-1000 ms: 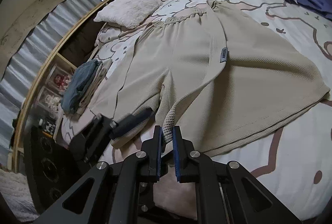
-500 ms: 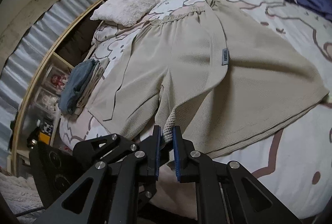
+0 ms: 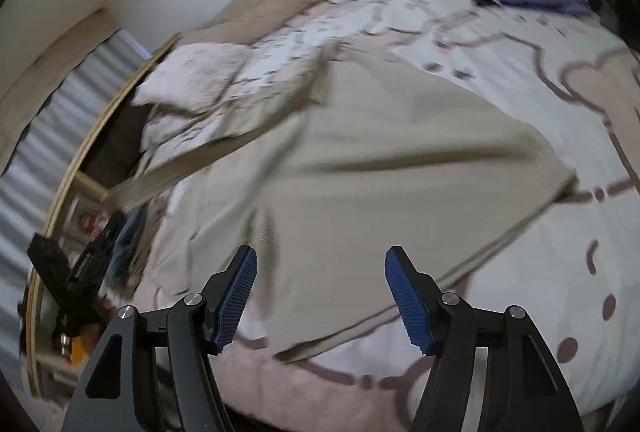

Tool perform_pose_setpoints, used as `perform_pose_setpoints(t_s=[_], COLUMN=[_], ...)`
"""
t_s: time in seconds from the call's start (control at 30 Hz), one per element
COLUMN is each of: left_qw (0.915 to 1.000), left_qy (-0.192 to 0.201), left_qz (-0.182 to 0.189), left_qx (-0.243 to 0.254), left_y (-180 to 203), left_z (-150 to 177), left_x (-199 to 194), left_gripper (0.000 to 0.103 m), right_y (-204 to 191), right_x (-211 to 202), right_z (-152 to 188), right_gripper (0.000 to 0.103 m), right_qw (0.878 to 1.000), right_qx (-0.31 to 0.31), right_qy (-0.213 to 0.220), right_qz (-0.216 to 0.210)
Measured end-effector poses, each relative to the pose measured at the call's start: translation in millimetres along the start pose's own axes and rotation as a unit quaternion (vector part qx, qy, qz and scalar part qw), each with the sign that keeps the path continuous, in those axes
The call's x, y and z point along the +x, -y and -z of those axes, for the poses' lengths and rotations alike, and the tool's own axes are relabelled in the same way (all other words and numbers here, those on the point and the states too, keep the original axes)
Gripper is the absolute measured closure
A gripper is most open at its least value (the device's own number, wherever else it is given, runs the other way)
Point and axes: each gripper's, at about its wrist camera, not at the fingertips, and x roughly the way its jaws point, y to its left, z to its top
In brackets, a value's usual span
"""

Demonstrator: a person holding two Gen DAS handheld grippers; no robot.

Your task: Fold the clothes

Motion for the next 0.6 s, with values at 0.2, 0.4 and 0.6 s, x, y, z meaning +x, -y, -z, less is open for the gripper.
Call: perform_pose_setpoints(t_s=[0.2,0.4,0.6], left_qw=[0.9937,0.9925,0.9892], left_qy=[-0.059,-0.089,-0.12], left_qz=[-0.051,-0.058,-0.068], left_qx=[-0.081,-0.061,-0.049], left_y=[-50.4,-53.0,-54.9], left_z=[19.7,42.2,50.4], left_x=[26.3,17.3,4.9], left_gripper=[0.098,0.098,0.063], right_y=[35.9,50.4,16.8], right_x=[10.7,6.3,17.7], right_z=[-9.0,-40.2,-63.7], right_gripper=[0.036,0.037,0.037], right_qw=[0.996,0.99,0.993], right_qx=[0.048,0.048,0.007], right_qy=[0.025,0.071,0.076], right_qz=[0.068,0.113,0.091])
